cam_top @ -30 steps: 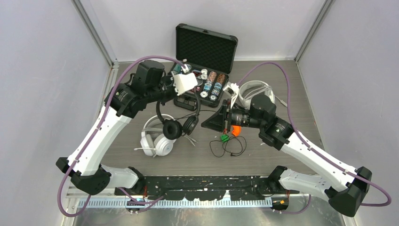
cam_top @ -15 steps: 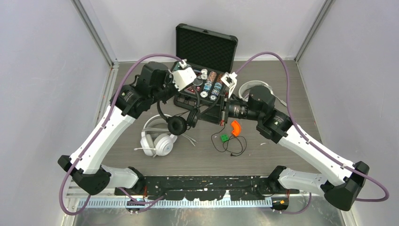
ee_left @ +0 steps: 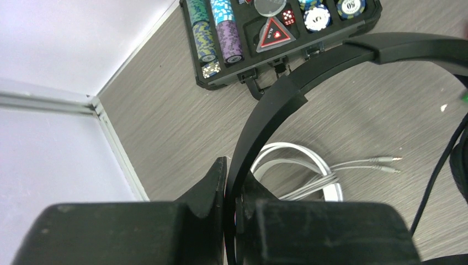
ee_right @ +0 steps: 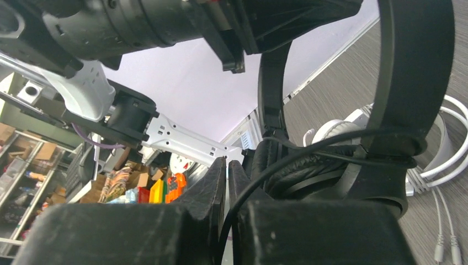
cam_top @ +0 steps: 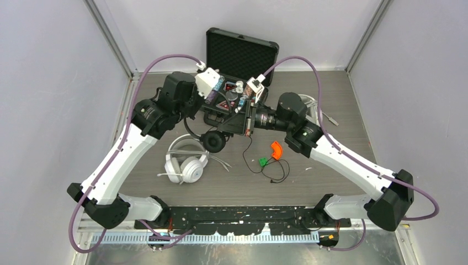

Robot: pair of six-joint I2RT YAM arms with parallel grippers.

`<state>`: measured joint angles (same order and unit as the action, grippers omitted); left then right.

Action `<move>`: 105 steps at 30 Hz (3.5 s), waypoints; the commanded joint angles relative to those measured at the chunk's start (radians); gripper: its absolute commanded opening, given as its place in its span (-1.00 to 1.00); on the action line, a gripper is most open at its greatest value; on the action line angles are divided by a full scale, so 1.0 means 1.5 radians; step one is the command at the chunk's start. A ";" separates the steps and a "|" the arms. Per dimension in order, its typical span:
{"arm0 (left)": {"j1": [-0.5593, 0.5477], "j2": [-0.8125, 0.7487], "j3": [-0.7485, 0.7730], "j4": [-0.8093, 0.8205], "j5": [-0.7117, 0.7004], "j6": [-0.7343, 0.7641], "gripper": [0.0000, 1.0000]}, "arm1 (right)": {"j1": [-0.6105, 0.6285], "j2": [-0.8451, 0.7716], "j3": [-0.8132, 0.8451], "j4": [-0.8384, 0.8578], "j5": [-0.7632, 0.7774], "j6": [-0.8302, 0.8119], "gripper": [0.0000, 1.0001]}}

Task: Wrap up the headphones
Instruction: Wrap the headphones cable around the headphones.

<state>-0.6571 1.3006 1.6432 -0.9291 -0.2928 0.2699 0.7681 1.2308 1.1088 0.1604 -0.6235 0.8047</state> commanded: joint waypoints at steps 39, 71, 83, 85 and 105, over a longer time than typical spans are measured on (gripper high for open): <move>0.033 0.091 0.143 0.003 -0.200 -0.439 -1.00 | 0.047 0.077 0.059 0.041 0.075 -0.040 -0.74; 0.068 0.027 0.053 0.142 -0.053 -0.662 -1.00 | 0.106 -0.010 -0.112 0.053 0.273 -0.313 -0.97; 0.069 0.014 0.048 0.160 0.003 -0.690 -1.00 | 0.107 -0.013 -0.149 0.102 0.322 -0.329 -0.88; 0.069 0.012 0.053 0.152 0.009 -0.690 -1.00 | 0.106 -0.016 -0.162 0.117 0.317 -0.342 -0.84; 0.071 -0.002 0.083 0.118 0.034 -0.695 -1.00 | 0.106 0.027 -0.341 0.324 0.306 -0.369 -0.77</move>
<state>-0.5541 1.3285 1.7054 -0.8051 -0.2600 -0.7498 0.9257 1.2587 0.6373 0.5117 -0.1764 0.2638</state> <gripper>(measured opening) 0.067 0.115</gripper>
